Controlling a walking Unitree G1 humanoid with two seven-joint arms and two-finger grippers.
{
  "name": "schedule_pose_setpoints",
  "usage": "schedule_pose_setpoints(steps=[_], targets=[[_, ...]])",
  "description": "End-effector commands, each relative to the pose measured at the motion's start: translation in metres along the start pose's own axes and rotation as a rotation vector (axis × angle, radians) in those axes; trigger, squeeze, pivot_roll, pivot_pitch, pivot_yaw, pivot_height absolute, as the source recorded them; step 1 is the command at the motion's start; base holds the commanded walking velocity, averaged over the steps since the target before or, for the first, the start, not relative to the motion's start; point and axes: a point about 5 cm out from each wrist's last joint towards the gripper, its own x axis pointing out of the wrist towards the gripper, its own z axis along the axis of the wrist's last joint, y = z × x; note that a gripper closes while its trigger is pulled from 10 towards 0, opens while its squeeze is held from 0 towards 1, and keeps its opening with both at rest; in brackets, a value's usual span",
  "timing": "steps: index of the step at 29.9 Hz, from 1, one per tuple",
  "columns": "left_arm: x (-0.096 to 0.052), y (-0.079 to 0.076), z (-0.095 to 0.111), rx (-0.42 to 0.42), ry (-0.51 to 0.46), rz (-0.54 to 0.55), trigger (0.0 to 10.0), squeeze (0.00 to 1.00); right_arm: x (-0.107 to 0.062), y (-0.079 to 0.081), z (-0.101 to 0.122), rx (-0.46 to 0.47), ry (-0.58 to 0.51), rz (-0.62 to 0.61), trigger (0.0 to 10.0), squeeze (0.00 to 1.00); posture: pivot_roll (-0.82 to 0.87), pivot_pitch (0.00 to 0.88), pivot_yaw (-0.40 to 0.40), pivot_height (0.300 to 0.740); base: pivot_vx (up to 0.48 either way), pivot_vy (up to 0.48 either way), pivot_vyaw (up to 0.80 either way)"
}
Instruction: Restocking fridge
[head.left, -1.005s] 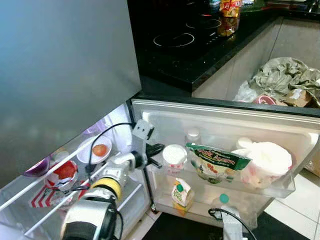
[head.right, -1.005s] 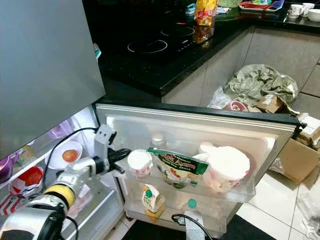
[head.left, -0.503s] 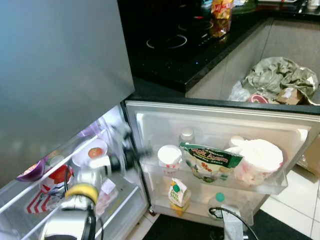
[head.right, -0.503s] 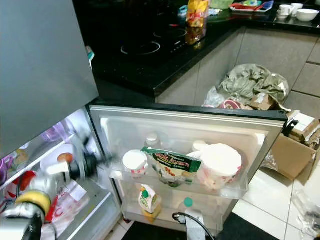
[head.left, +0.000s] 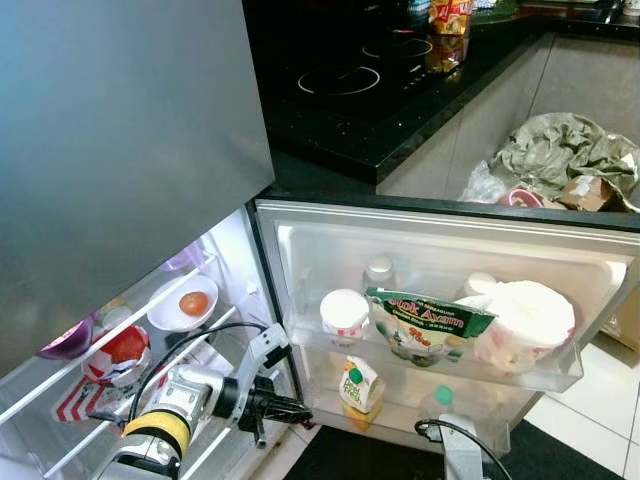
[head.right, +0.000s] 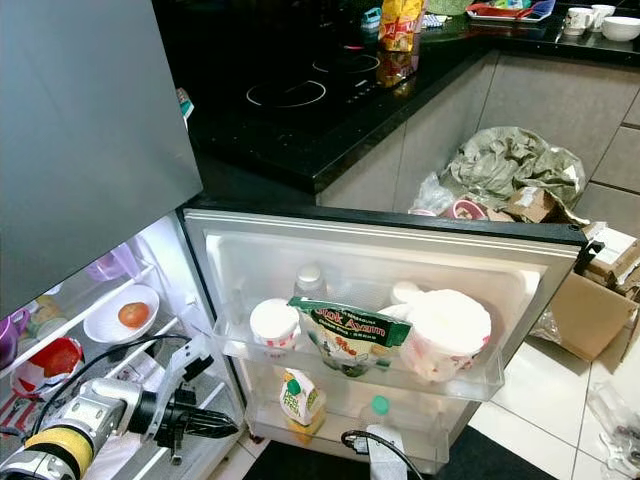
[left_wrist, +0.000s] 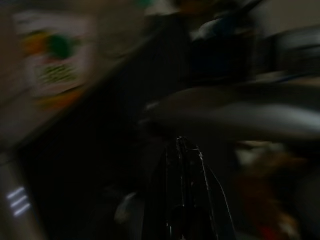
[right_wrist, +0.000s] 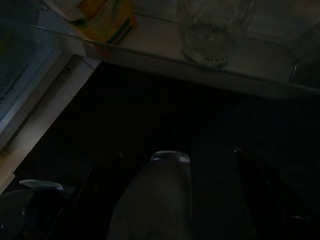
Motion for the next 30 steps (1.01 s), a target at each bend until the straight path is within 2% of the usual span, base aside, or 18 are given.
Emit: schedule_pose_setpoints(steps=[1,2,3,4,6,7,9,10,11,14,19,21,22,24,25,26,28,30], targets=[[-0.005,0.005,-0.018,-0.024,-0.002,0.162,10.0,0.00,0.000,-0.001,-0.006,0.002,0.015,-0.010,10.0,0.00,-0.19,0.065,0.066,0.740,0.000,0.000,0.00],[-0.005,0.005,-0.018,-0.024,-0.002,0.162,10.0,0.00,0.000,-0.001,-0.006,0.002,0.015,-0.010,10.0,0.00,-0.19,0.065,0.066,0.740,0.000,0.000,0.00],[-0.003,0.005,-0.024,-0.061,-0.028,0.243,10.0,0.00,0.000,-0.002,-0.006,0.002,0.014,-0.017,10.0,0.00,-0.19,0.060,0.064,0.740,0.000,0.000,0.00],[-0.003,0.005,-0.024,-0.061,-0.028,0.243,10.0,0.00,0.000,-0.002,-0.006,0.002,0.014,-0.017,10.0,0.00,-0.19,0.060,0.064,0.740,0.000,0.000,0.00],[0.004,0.004,-0.044,-0.153,-0.025,0.415,10.0,0.00,-0.001,-0.004,-0.008,0.003,0.013,-0.030,10.0,0.00,-0.18,0.057,0.066,0.740,0.000,0.000,0.00],[0.004,0.004,-0.044,-0.153,-0.025,0.415,10.0,0.00,-0.001,-0.004,-0.008,0.003,0.013,-0.030,10.0,0.00,-0.18,0.057,0.066,0.740,0.000,0.000,0.00],[0.011,-0.002,-0.074,-0.247,0.040,0.610,10.0,0.00,-0.001,-0.005,-0.007,-0.004,0.009,-0.052,10.0,0.00,-0.18,0.056,0.069,0.740,0.000,0.000,0.00],[0.011,-0.002,-0.074,-0.247,0.040,0.610,10.0,0.00,-0.001,-0.005,-0.007,-0.004,0.009,-0.052,10.0,0.00,-0.18,0.056,0.069,0.740,0.000,0.000,0.00],[0.014,-0.006,-0.084,-0.274,0.058,0.665,10.0,0.00,-0.001,-0.007,-0.008,-0.016,0.024,-0.069,10.0,0.00,-0.18,0.052,0.066,0.740,0.000,0.000,0.00],[0.020,-0.012,-0.092,-0.301,0.055,0.718,10.0,0.00,-0.001,-0.011,-0.009,-0.063,0.065,-0.133,10.0,0.00,-0.18,0.032,0.058,0.740,0.000,0.000,0.00],[0.027,-0.018,-0.094,-0.308,0.042,0.715,10.0,0.00,-0.001,-0.013,-0.011,-0.078,0.082,-0.174,10.0,0.00,-0.18,0.029,0.052,0.740,0.000,0.000,0.00],[0.033,-0.022,-0.094,-0.303,0.032,0.707,10.0,0.00,-0.001,-0.013,-0.010,-0.063,0.049,-0.170,10.0,0.00,-0.18,0.041,0.053,0.740,0.000,0.000,0.00],[0.038,-0.025,-0.094,-0.305,0.028,0.710,10.0,0.00,-0.002,-0.013,-0.007,-0.044,-0.018,-0.167,10.0,0.00,-0.16,0.041,0.047,0.740,0.000,0.000,0.00],[0.038,-0.025,-0.094,-0.305,0.028,0.710,10.0,0.00,-0.002,-0.013,-0.007,-0.044,-0.018,-0.167,10.0,0.00,-0.16,0.041,0.047,0.740,0.000,0.000,0.00],[0.042,-0.026,-0.091,-0.286,0.016,0.714,10.0,0.00,-0.005,-0.038,-0.005,-0.023,-0.107,-0.185,10.0,0.00,-0.16,0.035,0.035,0.740,0.000,0.000,0.00],[0.052,-0.027,-0.075,-0.268,-0.071,0.695,10.0,0.00,-0.015,-0.075,0.008,-0.034,-0.252,-0.172,10.0,0.00,-0.16,0.029,0.035,0.740,0.000,0.000,0.00],[0.055,-0.027,-0.069,-0.262,-0.099,0.684,10.0,0.00,-0.017,-0.082,0.012,-0.050,-0.278,-0.166,10.0,0.00,-0.16,0.032,0.037,0.740,0.000,0.000,0.00],[0.058,-0.027,-0.064,-0.241,-0.104,0.669,10.0,0.00,-0.016,-0.080,0.016,-0.063,-0.289,-0.133,10.0,0.00,-0.16,0.045,0.049,0.740,0.000,0.000,0.00]])
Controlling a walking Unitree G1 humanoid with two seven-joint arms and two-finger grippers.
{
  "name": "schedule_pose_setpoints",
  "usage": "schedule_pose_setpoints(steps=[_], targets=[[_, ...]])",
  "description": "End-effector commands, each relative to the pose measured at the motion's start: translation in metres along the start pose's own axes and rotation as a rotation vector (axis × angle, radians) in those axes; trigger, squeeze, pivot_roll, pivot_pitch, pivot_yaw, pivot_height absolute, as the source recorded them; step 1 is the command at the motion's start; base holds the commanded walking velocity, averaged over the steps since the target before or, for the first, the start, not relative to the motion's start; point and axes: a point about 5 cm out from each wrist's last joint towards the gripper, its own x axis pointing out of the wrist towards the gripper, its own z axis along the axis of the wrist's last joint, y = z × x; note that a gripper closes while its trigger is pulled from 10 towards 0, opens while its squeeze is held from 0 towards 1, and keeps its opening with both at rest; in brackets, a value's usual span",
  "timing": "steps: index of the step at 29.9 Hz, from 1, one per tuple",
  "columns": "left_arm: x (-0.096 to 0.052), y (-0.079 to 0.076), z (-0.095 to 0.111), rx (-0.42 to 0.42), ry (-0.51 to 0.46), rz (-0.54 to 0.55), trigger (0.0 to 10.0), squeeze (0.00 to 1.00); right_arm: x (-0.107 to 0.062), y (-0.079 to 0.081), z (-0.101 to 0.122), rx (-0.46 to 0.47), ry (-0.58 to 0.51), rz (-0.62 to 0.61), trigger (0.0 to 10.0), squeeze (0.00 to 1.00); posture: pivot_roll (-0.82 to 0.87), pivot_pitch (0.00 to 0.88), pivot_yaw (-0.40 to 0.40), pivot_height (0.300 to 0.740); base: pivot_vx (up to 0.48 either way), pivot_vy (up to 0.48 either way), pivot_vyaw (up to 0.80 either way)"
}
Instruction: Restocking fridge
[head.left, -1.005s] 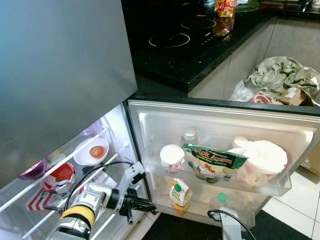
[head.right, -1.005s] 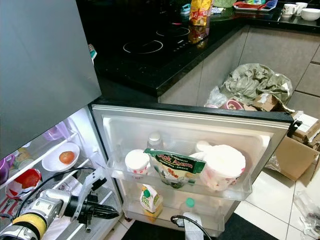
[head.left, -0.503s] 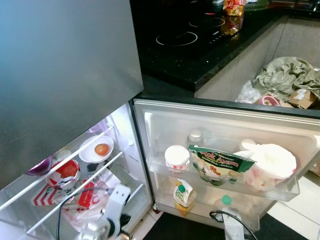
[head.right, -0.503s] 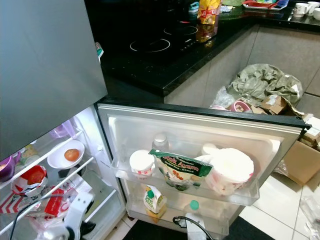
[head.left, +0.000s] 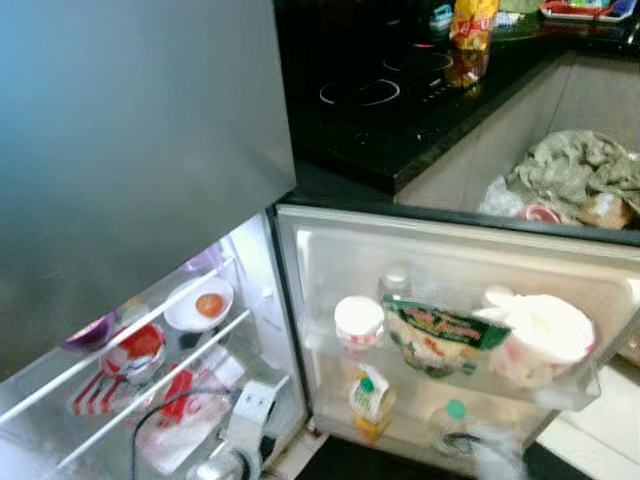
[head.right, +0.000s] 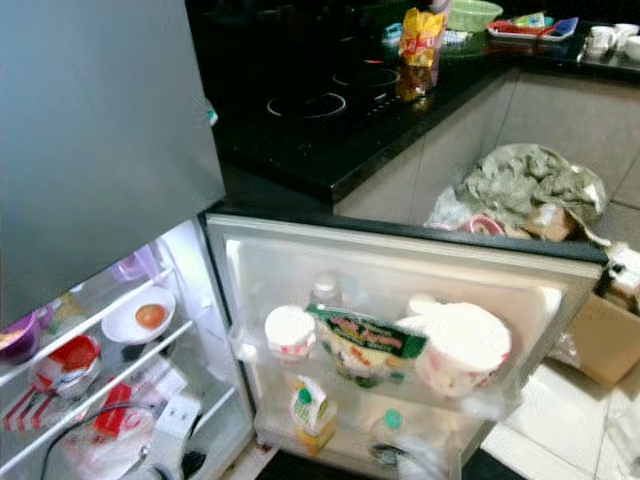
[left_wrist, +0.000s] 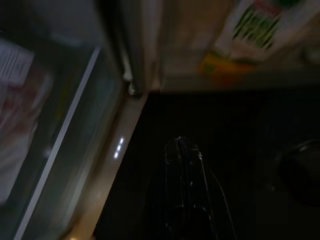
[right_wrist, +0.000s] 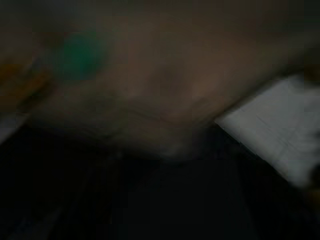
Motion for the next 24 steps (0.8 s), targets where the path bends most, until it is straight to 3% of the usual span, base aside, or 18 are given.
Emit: schedule_pose_setpoints(steps=[1,6,12,17,21,24], targets=[[0.005,-0.009,0.006,0.018,-0.010,-0.038,10.0,0.00,0.001,0.027,0.005,0.005,-0.021,0.120,10.0,0.00,-0.16,0.049,0.063,0.740,0.000,0.000,0.00],[0.007,-0.012,0.008,0.071,0.007,-0.051,10.0,0.00,0.002,0.041,0.009,-0.038,-0.023,0.230,10.0,0.00,-0.16,0.046,0.069,0.740,0.000,0.000,0.00],[0.002,-0.002,0.000,0.066,0.029,-0.026,10.0,0.00,-0.005,0.034,-0.012,-0.026,0.022,0.229,10.0,0.00,-0.16,0.062,0.084,0.740,0.000,0.000,0.00],[0.001,-0.001,-0.001,0.067,0.025,-0.027,10.0,0.00,-0.007,0.032,-0.013,0.013,-0.006,0.214,10.0,0.00,-0.15,0.063,0.077,0.740,0.000,0.000,0.00],[0.003,0.000,0.007,0.042,-0.013,-0.022,10.0,0.00,-0.003,0.029,0.010,0.024,-0.135,0.162,10.0,0.00,-0.16,0.072,0.086,0.740,0.000,0.000,0.00],[0.010,-0.013,0.020,0.050,-0.045,-0.062,10.0,0.00,0.003,0.046,0.036,0.008,-0.191,0.245,10.0,0.00,-0.16,0.077,0.091,0.740,0.000,0.000,0.00]])
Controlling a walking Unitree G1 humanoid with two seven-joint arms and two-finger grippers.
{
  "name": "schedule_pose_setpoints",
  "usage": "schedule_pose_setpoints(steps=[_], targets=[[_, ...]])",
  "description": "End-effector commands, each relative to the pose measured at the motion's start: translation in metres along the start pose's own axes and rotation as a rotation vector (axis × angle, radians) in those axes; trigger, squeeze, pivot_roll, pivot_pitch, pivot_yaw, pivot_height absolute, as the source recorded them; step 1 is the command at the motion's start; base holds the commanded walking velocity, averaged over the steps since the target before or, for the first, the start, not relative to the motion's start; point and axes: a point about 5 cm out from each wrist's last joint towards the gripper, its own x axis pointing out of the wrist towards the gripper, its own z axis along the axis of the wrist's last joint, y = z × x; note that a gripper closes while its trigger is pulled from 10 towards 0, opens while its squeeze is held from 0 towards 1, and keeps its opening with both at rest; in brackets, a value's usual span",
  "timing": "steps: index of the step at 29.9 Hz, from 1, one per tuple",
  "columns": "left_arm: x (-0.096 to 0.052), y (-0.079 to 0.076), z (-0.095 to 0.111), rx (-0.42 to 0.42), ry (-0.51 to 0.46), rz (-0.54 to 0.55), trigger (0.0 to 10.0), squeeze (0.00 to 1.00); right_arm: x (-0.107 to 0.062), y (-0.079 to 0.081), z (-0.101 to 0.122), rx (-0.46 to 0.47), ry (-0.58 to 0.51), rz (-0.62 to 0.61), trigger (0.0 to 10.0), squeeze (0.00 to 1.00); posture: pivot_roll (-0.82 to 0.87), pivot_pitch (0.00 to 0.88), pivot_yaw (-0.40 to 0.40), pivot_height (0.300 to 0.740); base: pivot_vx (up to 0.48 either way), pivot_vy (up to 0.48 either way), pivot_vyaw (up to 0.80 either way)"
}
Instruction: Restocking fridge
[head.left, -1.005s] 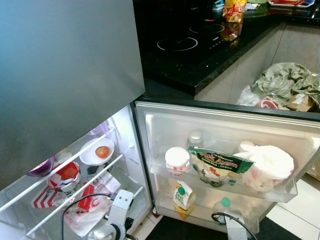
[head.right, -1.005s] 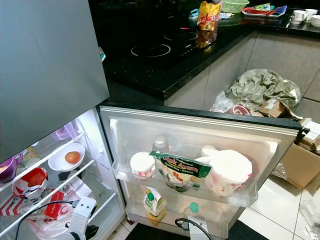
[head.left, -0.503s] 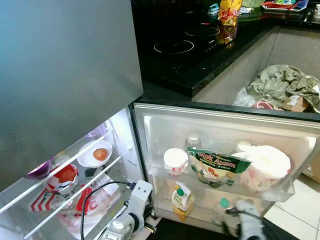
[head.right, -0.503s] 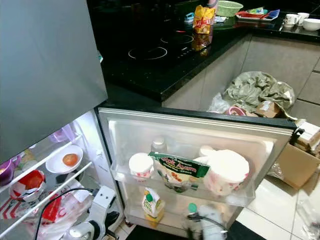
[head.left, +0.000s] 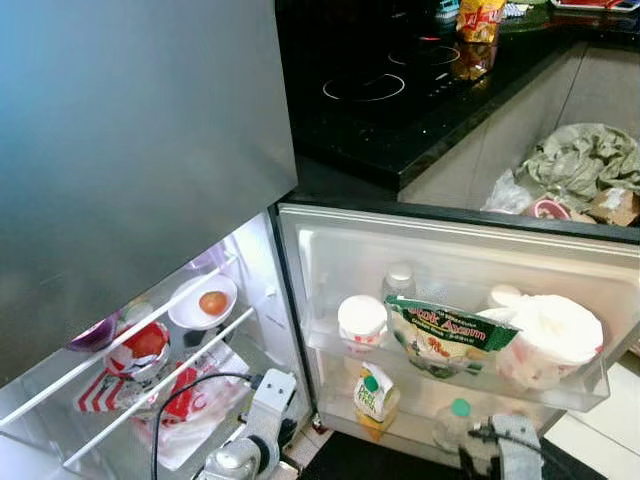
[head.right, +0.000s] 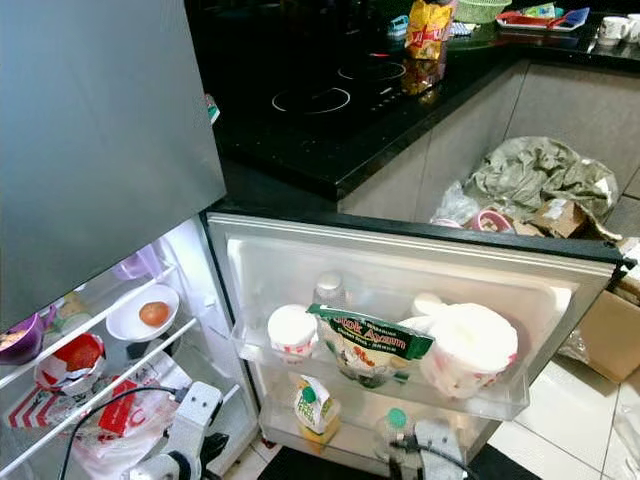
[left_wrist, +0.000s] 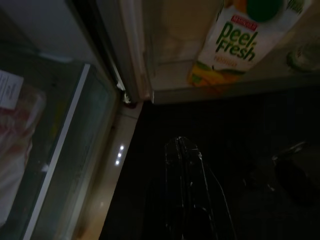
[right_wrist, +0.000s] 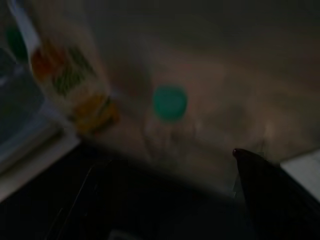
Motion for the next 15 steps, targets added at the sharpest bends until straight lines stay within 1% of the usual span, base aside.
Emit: schedule_pose_setpoints(steps=[1,2,3,4,5,6,8,9,10,13,14,15], targets=[[0.004,-0.006,0.004,-0.009,-0.016,-0.018,10.0,0.00,0.007,0.014,0.014,0.003,-0.044,0.062,10.0,0.00,-0.15,0.079,0.091,0.740,0.000,0.000,0.00],[0.004,-0.008,0.005,-0.009,-0.019,-0.020,10.0,0.00,0.008,0.016,0.016,0.007,-0.048,0.069,10.0,0.00,-0.15,0.079,0.091,0.740,0.000,0.000,0.00],[0.005,-0.009,0.007,-0.011,-0.026,-0.022,10.0,0.00,0.010,0.024,0.021,-0.004,-0.058,0.109,10.0,0.00,-0.15,0.079,0.088,0.740,0.000,0.000,0.00],[0.005,-0.009,0.007,-0.011,-0.026,-0.022,10.0,0.00,0.010,0.024,0.021,-0.004,-0.058,0.109,10.0,0.00,-0.15,0.079,0.088,0.740,0.000,0.000,0.00],[0.006,-0.009,0.008,-0.015,-0.033,-0.023,10.0,0.00,0.012,0.032,0.024,-0.016,-0.067,0.151,10.0,0.00,-0.15,0.079,0.088,0.740,0.000,0.000,0.00],[0.006,-0.009,0.008,-0.015,-0.033,-0.023,10.0,0.00,0.012,0.032,0.024,-0.016,-0.067,0.151,10.0,0.00,-0.15,0.079,0.088,0.740,0.000,0.000,0.00],[0.003,-0.006,0.004,-0.016,-0.026,-0.012,10.0,0.00,0.012,0.042,0.023,-0.042,-0.063,0.199,10.0,0.00,-0.13,0.078,0.080,0.740,0.000,0.000,0.00],[0.003,-0.006,0.004,-0.016,-0.026,-0.012,10.0,0.00,0.012,0.042,0.023,-0.042,-0.063,0.199,10.0,0.00,-0.13,0.078,0.080,0.740,0.000,0.000,0.00],[0.000,-0.001,-0.002,-0.016,-0.011,0.002,10.0,0.00,0.010,0.039,0.016,-0.041,-0.040,0.185,10.0,0.00,-0.13,0.078,0.080,0.740,0.000,0.000,0.00],[-0.013,0.016,-0.018,-0.036,0.022,0.060,10.0,0.00,-0.003,0.017,-0.018,0.002,0.090,0.070,10.0,0.00,-0.13,0.075,0.075,0.740,0.000,0.000,0.00],[-0.015,0.018,-0.021,-0.040,0.028,0.071,10.0,0.00,-0.006,0.013,-0.024,0.016,0.117,0.051,10.0,0.00,-0.13,0.075,0.075,0.740,0.000,0.000,0.00],[-0.018,0.022,-0.026,-0.055,0.042,0.089,10.0,0.00,-0.011,0.006,-0.035,0.034,0.169,0.019,10.0,0.00,-0.14,0.066,0.069,0.740,0.000,0.000,0.00]])
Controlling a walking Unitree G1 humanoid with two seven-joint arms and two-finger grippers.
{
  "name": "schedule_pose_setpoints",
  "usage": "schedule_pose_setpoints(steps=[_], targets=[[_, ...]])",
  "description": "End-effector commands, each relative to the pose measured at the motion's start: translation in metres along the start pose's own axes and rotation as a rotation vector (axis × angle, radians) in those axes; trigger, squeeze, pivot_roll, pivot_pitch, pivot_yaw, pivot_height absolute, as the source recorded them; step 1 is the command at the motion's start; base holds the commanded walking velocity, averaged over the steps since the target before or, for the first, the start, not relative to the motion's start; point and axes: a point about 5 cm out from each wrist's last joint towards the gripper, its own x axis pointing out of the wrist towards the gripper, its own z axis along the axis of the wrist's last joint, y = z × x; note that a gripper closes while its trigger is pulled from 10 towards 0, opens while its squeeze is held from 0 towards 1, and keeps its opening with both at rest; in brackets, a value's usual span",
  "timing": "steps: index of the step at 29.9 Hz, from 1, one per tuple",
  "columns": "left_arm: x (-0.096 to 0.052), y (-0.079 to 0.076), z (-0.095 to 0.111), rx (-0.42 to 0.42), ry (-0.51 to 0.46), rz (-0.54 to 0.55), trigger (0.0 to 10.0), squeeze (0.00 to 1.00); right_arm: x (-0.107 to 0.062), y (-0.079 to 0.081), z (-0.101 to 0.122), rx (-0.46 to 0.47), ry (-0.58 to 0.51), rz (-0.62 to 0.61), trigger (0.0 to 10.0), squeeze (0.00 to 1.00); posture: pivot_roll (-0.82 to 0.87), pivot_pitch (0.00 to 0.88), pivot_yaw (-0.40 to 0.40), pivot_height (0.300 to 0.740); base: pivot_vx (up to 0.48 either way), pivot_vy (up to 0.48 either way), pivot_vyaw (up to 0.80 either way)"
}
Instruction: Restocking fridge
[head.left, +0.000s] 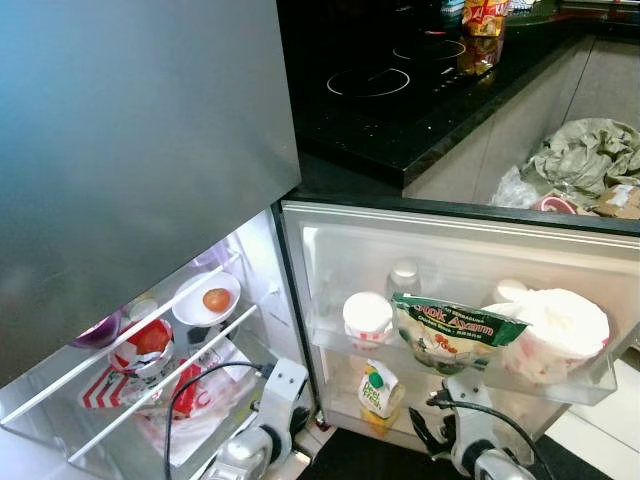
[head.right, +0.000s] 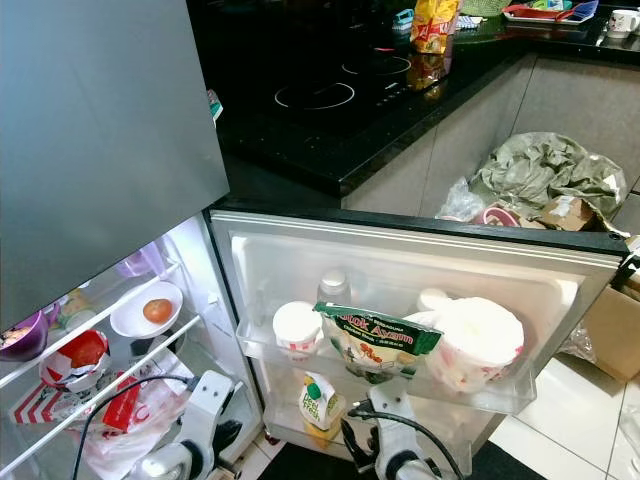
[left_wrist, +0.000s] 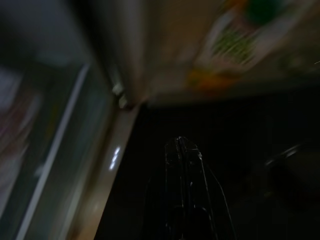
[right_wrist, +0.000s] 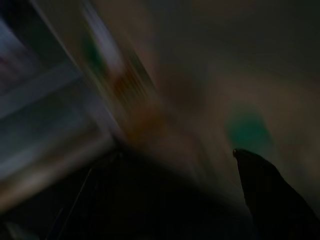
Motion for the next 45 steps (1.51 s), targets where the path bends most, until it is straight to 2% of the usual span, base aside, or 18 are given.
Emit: schedule_pose_setpoints(steps=[1,3,7,13,14,17,27,35,40,45], targets=[[-0.008,0.014,-0.011,-0.046,0.031,0.061,10.0,0.00,-0.010,-0.010,-0.028,0.070,0.122,-0.071,10.0,0.00,-0.14,0.066,0.069,0.740,0.000,0.000,0.00],[-0.013,0.021,-0.019,-0.098,0.052,0.114,10.0,0.00,-0.021,-0.019,-0.049,0.116,0.195,-0.128,10.0,0.00,-0.15,0.064,0.067,0.740,0.000,0.000,0.00],[-0.015,0.026,-0.022,-0.162,0.051,0.166,10.0,0.00,-0.030,-0.025,-0.062,0.159,0.227,-0.170,10.0,0.00,-0.16,0.064,0.068,0.740,0.000,0.000,0.00],[-0.012,0.022,-0.020,-0.165,0.053,0.157,10.0,0.00,-0.029,-0.029,-0.058,0.144,0.217,-0.198,10.0,0.00,-0.17,0.061,0.073,0.740,0.000,0.000,0.00],[-0.009,0.016,-0.018,-0.172,0.056,0.141,10.0,0.00,-0.024,-0.030,-0.050,0.142,0.200,-0.206,10.0,0.00,-0.17,0.054,0.065,0.740,0.000,0.000,0.00],[-0.007,0.013,-0.017,-0.189,0.057,0.136,10.0,0.00,-0.021,-0.030,-0.044,0.140,0.191,-0.207,10.0,0.00,-0.17,0.051,0.057,0.740,0.000,0.000,0.00],[-0.006,0.011,-0.017,-0.214,0.049,0.147,10.0,0.00,-0.016,-0.025,-0.038,0.113,0.194,-0.184,10.0,0.00,-0.15,0.037,0.016,0.740,0.000,0.000,0.00],[-0.007,0.012,-0.021,-0.208,0.063,0.149,10.0,0.00,-0.016,-0.020,-0.042,0.118,0.208,-0.182,10.0,0.00,-0.16,0.032,0.030,0.740,0.000,0.000,0.00],[-0.006,0.008,-0.021,-0.176,0.084,0.117,10.0,0.00,-0.023,-0.019,-0.056,0.136,0.259,-0.203,10.0,0.00,-0.16,0.036,0.048,0.740,0.000,0.000,0.00],[-0.005,0.007,-0.021,-0.171,0.087,0.113,10.0,0.00,-0.024,-0.017,-0.060,0.145,0.271,-0.205,10.0,0.00,-0.17,0.039,0.054,0.740,0.000,-0.130,0.00]])
